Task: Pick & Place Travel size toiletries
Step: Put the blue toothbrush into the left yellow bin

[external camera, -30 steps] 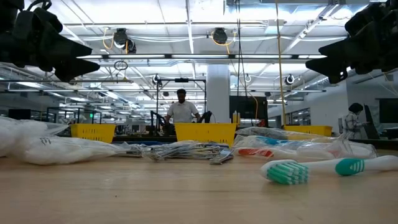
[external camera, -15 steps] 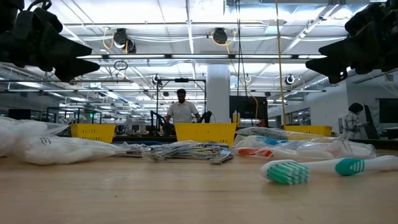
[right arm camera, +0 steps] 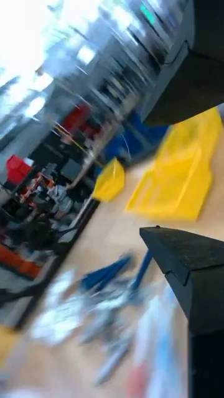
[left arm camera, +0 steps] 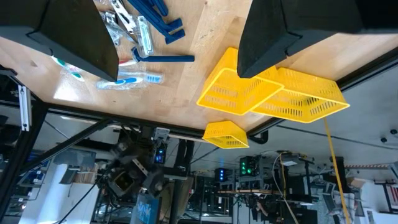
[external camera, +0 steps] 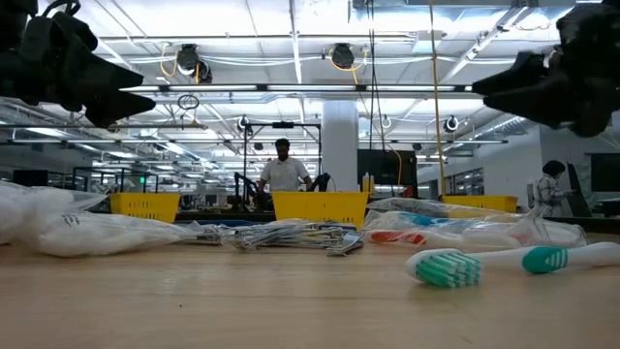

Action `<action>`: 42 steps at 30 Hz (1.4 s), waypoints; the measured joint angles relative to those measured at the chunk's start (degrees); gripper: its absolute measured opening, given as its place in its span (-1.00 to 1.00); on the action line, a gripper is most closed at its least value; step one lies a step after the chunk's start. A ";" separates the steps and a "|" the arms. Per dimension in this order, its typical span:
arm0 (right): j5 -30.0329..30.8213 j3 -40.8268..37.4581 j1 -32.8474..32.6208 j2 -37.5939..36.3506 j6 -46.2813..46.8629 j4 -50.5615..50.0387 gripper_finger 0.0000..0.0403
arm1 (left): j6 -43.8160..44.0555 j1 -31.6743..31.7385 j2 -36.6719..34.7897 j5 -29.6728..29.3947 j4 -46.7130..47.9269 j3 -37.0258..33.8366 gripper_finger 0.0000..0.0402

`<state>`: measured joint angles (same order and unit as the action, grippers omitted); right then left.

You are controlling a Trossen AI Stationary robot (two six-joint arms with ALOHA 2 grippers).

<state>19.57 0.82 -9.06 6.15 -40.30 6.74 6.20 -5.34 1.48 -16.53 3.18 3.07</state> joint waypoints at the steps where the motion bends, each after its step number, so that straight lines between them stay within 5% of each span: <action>1: -0.05 -0.02 0.00 0.00 -3.68 0.00 0.31 | 0.02 0.01 0.01 0.00 0.02 0.00 0.61; 8: -0.35 0.00 0.00 0.04 -14.54 1.64 0.31 | 0.01 0.02 0.01 0.00 0.02 0.00 0.61; 19: -7.79 -0.01 -0.02 0.50 -13.39 9.20 0.31 | 0.00 0.02 0.02 0.00 0.00 0.00 0.61; 24: -13.30 -0.01 -0.04 1.18 5.03 10.64 0.31 | 0.01 0.00 0.01 0.00 0.00 0.00 0.61; 34: -35.30 -0.02 -0.04 2.08 37.95 23.83 0.31 | 0.01 0.02 0.01 0.00 0.00 0.00 0.61; 42: -37.57 -0.02 -0.04 2.08 54.13 27.09 0.31 | 0.02 0.02 0.01 -0.01 -0.01 0.00 0.61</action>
<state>-18.00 0.80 -9.10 8.23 13.83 33.83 6.22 -5.32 1.49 -16.55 3.17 3.07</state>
